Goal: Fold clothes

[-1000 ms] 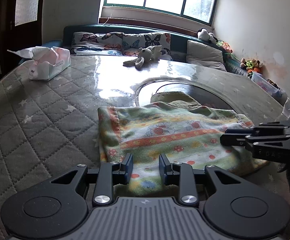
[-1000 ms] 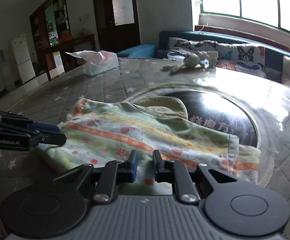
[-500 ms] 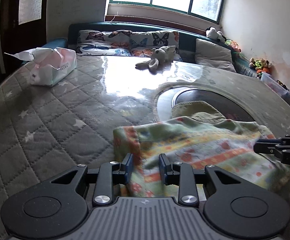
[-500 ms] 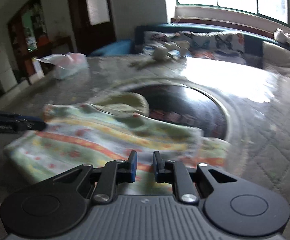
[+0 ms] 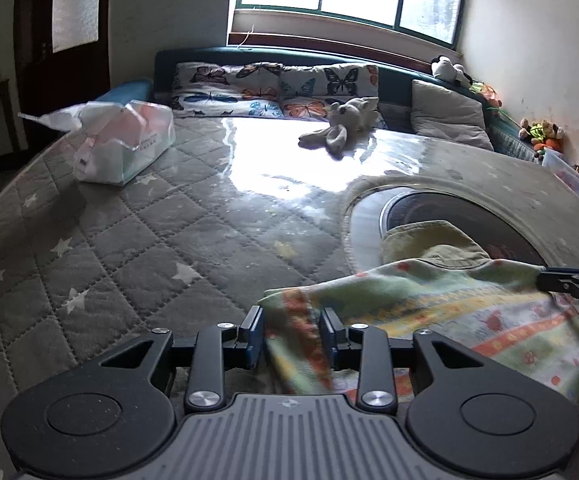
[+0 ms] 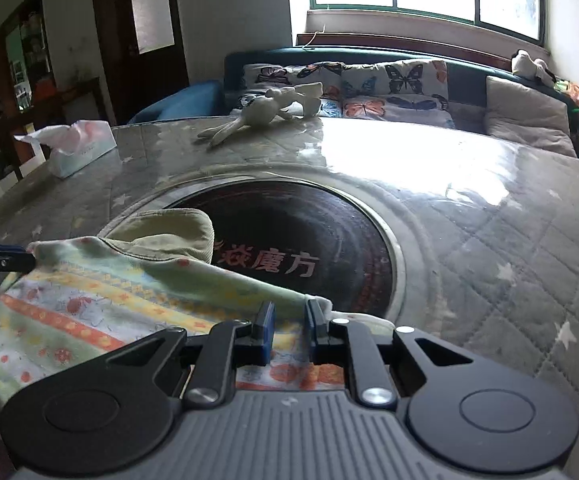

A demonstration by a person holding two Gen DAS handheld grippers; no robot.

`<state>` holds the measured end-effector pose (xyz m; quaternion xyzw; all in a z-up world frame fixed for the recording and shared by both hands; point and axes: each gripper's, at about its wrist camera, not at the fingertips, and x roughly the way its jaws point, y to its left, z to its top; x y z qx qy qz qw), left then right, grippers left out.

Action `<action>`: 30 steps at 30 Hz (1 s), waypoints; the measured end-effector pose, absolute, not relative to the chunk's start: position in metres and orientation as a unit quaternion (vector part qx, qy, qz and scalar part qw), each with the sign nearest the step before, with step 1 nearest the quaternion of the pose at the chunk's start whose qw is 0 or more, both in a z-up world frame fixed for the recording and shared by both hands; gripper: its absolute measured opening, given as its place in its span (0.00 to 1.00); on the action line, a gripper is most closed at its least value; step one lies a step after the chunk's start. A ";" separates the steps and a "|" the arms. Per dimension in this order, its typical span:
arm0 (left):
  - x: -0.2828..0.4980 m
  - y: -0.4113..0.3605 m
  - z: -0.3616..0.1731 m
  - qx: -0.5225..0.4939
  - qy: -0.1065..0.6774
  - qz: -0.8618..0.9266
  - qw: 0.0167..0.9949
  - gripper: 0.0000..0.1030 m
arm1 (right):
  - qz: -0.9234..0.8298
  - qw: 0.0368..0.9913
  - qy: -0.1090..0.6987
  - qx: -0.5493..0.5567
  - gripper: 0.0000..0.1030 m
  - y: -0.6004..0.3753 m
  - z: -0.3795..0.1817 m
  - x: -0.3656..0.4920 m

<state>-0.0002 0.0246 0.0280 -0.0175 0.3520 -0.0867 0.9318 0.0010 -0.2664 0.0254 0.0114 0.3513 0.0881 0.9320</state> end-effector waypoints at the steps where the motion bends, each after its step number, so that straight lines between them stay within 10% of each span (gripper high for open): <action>1: -0.002 0.025 0.029 -0.018 0.350 -0.086 0.932 0.40 | 0.085 0.932 0.352 0.012 0.14 -0.268 0.025 0.003; 7: -0.010 0.030 0.035 -0.023 0.341 -0.079 0.936 0.50 | 0.109 0.933 0.343 -0.006 0.19 -0.257 0.035 -0.014; 15: -0.022 0.038 0.042 -0.034 0.332 -0.068 0.940 0.99 | 0.210 0.919 0.329 -0.061 0.31 -0.200 0.053 -0.047; 30: -0.047 0.064 0.044 -0.086 0.335 -0.036 0.937 1.00 | 0.364 0.859 0.294 -0.209 0.43 -0.073 0.047 -0.089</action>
